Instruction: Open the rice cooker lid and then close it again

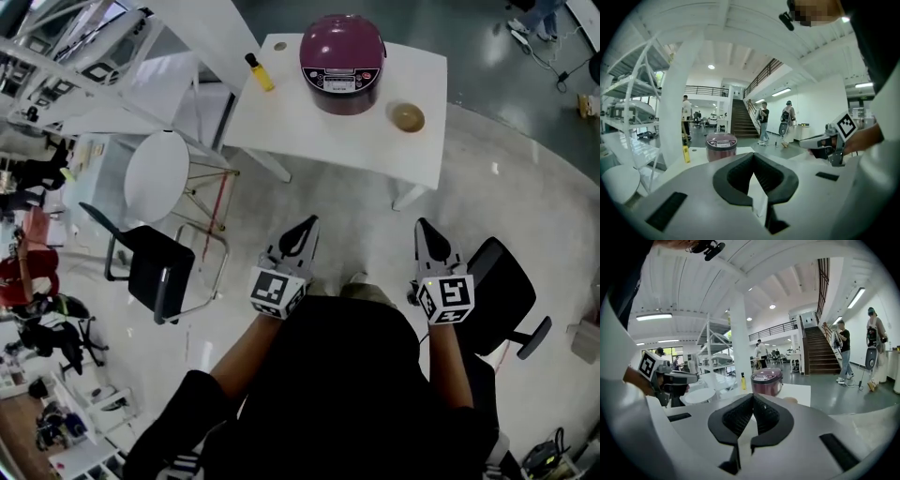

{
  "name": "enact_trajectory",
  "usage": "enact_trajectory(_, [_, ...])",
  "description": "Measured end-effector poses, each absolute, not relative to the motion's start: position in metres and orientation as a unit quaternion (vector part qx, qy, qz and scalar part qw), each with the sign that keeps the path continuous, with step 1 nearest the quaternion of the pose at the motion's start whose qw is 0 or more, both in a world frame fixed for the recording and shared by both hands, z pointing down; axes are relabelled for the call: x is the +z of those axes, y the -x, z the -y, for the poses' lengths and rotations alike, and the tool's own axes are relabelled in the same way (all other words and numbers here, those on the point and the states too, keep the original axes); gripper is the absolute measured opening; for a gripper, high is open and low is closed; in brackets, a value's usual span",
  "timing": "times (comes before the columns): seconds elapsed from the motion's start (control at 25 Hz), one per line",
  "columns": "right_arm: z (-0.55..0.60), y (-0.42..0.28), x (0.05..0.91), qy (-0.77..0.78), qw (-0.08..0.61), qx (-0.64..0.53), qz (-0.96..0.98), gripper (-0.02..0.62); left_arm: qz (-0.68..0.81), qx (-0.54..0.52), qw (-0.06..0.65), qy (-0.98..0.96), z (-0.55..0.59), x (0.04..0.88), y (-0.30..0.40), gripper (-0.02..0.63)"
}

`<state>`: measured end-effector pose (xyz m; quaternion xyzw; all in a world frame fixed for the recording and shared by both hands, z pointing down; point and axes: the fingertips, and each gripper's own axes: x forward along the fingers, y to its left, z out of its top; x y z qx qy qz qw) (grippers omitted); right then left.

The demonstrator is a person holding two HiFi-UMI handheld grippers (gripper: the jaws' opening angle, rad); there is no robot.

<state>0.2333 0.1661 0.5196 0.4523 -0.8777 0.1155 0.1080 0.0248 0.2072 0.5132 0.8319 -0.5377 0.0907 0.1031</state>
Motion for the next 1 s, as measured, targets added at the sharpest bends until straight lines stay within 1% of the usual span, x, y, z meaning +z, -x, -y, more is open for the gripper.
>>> enact_trajectory(0.16, [-0.171, -0.233, 0.508, -0.467, 0.095, 0.111, 0.872, 0.000, 0.569, 0.069, 0.104, -0.813, -0.215, 0.499, -0.015, 0.002])
enact_trajectory(0.32, [-0.169, -0.224, 0.490, -0.457, 0.088, 0.096, 0.880, 0.000, 0.580, 0.050, 0.084, -0.808, -0.212, 0.482, -0.010, 0.002])
enact_trajectory(0.48, [-0.168, -0.222, 0.484, -0.462, 0.092, 0.082, 0.878, 0.000, 0.589, 0.009, 0.093, -0.803, -0.206, 0.469, -0.002, 0.002])
enact_trajectory(1.0, [-0.166, -0.216, 0.467, -0.473, 0.093, 0.058, 0.874, -0.002, 0.589, 0.025, 0.052, -0.806, -0.204, 0.461, 0.006, 0.002])
